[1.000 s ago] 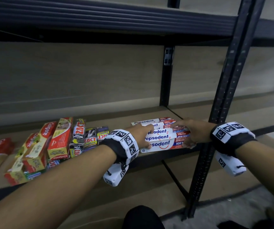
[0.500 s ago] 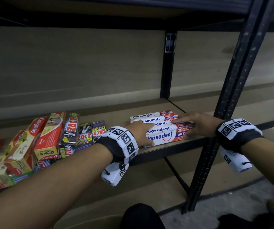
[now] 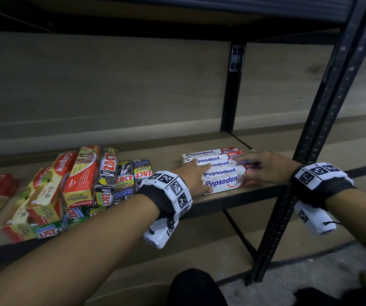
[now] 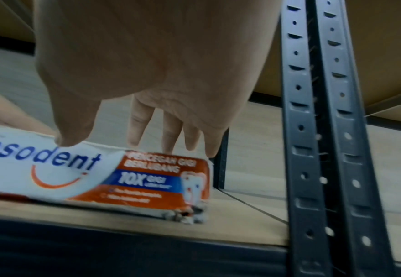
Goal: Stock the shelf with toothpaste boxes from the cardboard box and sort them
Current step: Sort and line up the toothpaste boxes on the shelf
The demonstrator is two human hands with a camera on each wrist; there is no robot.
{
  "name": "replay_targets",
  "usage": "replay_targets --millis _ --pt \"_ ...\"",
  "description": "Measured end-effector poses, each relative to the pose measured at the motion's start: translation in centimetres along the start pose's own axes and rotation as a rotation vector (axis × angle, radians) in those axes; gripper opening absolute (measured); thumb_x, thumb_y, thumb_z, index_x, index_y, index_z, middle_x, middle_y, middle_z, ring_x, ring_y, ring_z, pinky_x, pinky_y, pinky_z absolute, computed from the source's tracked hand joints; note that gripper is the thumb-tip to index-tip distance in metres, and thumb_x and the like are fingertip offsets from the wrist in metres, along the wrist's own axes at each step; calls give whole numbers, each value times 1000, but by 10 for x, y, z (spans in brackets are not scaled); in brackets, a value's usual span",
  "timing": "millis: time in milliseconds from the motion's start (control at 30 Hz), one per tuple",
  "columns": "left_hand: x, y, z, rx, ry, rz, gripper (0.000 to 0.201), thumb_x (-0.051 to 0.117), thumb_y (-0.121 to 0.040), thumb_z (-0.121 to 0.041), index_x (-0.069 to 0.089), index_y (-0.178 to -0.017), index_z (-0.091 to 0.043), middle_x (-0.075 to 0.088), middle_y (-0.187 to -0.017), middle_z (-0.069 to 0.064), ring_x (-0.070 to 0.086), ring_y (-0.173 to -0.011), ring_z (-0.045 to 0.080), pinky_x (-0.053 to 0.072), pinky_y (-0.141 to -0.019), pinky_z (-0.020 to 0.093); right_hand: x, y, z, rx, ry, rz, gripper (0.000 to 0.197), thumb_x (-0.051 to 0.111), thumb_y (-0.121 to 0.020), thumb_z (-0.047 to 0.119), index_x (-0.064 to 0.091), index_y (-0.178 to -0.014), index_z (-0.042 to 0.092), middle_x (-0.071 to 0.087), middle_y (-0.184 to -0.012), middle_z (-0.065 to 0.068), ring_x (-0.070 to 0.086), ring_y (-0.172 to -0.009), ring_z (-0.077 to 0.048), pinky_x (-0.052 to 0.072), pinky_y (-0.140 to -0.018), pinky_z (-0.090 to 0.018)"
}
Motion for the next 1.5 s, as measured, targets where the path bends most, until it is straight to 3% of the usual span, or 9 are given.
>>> replay_targets --millis 200,500,600,667,733,933,1167,1367,1500 --pt "-12 31 27 26 -60 -141 71 64 -85 -51 37 -147 -27 36 -153 5 40 -138 28 37 -111 38 -1 -1 54 -115 -10 -103 50 70 -82 55 58 -130 44 53 -135 12 51 -122 -11 38 -101 -26" --pt "-43 110 105 -99 -191 -196 57 59 -85 -59 50 -135 -33 58 -133 2 57 -120 27 50 -96 42 10 -10 159 -387 -50 -164 45 70 -85 52 59 -127 43 57 -125 10 51 -118 -5 35 -102 -22" --pt "-53 140 133 -146 -152 -176 53 54 -86 -66 53 -128 -34 56 -135 -2 57 -114 21 51 -94 40 16 -15 194 -454 -77 -173 44 71 -84 50 61 -126 40 58 -125 10 52 -117 -4 36 -100 -20" --pt "-57 159 148 -166 -96 -177 56 53 -80 -75 52 -120 -36 54 -137 -1 54 -116 19 49 -98 40 22 -18 215 -486 -98 -175 45 69 -83 54 60 -125 42 59 -124 10 53 -116 -6 43 -102 -29" --pt "-59 177 160 -188 -36 -166 78 57 -75 -78 45 -138 -33 50 -144 -1 52 -123 20 46 -103 40 29 -21 236 -502 -119 -167 45 68 -83 55 59 -125 44 58 -125 11 53 -117 -7 45 -101 -32" --pt "-54 217 192 -246 -2 -163 88 74 -71 -64 41 -144 -28 53 -138 -4 52 -120 16 47 -102 39 42 -22 300 -557 -132 -134 47 69 -86 51 55 -130 43 55 -132 7 48 -123 -11 37 -96 -25" --pt "-39 237 211 -247 48 -212 93 85 -67 -46 38 -145 -27 46 -139 -7 50 -121 14 47 -102 41 59 -27 355 -575 -62 -78 67 77 -77 53 49 -136 40 48 -137 8 45 -126 -13 44 -97 -30" --pt "-20 238 226 -237 15 -307 101 81 -58 -58 28 -142 -39 44 -140 -14 54 -120 16 53 -90 52 77 -33 372 -556 110 -25 91 85 -66 51 38 -141 30 45 -141 2 47 -126 -19 48 -99 -39" --pt "-18 240 223 -179 -4 -355 95 83 -68 -48 32 -145 -31 45 -142 -10 51 -123 13 53 -93 44 84 -34 373 -550 136 -60 83 86 -70 41 41 -136 24 47 -138 0 48 -124 -19 49 -99 -37"
Point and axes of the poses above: each hand's wrist, its own y-axis away from the middle knuckle, its own x-axis out of the palm, z = x × y, the point moved 1 cm from there along -y, towards the middle knuckle
